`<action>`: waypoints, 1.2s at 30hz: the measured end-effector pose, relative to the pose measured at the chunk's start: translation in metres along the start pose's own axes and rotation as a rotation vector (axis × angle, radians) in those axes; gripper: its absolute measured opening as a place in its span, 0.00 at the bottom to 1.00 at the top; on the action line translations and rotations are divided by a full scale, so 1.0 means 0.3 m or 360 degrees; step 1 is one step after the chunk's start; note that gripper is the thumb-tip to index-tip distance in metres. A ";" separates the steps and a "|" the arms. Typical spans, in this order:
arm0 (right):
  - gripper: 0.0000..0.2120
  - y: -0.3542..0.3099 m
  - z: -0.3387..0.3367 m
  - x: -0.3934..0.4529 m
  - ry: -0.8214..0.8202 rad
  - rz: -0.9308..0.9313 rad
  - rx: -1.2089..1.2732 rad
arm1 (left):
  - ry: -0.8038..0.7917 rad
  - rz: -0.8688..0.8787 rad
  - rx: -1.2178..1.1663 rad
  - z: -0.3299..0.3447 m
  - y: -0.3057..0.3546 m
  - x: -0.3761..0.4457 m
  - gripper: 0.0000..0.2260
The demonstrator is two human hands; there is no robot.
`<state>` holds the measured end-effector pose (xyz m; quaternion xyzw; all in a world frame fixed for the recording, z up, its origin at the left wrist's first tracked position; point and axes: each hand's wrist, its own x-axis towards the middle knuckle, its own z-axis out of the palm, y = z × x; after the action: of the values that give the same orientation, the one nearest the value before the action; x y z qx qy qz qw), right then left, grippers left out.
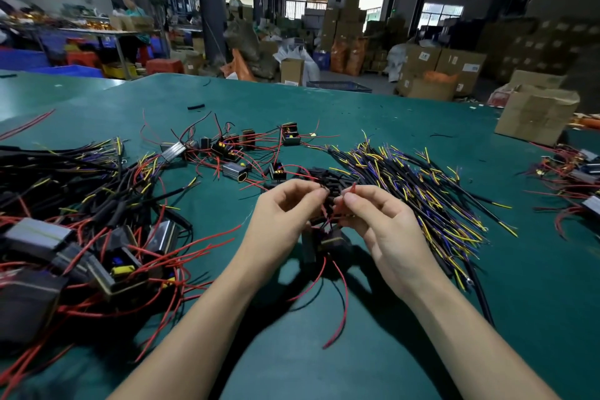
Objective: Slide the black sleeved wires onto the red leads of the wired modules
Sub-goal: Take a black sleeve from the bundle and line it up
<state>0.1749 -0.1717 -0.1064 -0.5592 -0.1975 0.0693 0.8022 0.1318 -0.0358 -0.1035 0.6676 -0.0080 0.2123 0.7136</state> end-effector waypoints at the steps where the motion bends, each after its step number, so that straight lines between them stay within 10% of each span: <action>1: 0.03 -0.004 0.004 0.000 0.0014 0.0015 0.0080 | 0.0042 -0.0045 -0.0094 0.002 0.003 0.006 0.06; 6: 0.06 -0.014 -0.013 0.010 0.0176 0.0225 0.0353 | 0.0106 -0.0115 -0.0421 -0.004 0.021 0.020 0.08; 15: 0.10 -0.005 0.000 0.000 0.0058 0.0111 -0.0025 | -0.0049 0.0483 0.0672 -0.010 0.004 -0.019 0.06; 24: 0.09 0.027 -0.015 -0.010 0.0029 0.0434 -0.0290 | -0.0163 -0.0159 -0.0782 0.004 0.019 -0.011 0.04; 27: 0.08 0.041 -0.032 -0.006 0.0081 0.0486 -0.0507 | -0.0158 -0.0236 -0.0733 -0.008 0.002 -0.014 0.05; 36: 0.04 0.059 -0.114 0.029 0.0251 -0.0215 -0.1670 | 0.0076 -0.0042 -0.0123 -0.017 -0.027 0.006 0.09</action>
<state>0.1983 -0.1921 -0.1306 -0.8746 -0.1804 -0.1329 0.4299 0.1346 -0.0304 -0.1112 0.6343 0.0096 0.2182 0.7416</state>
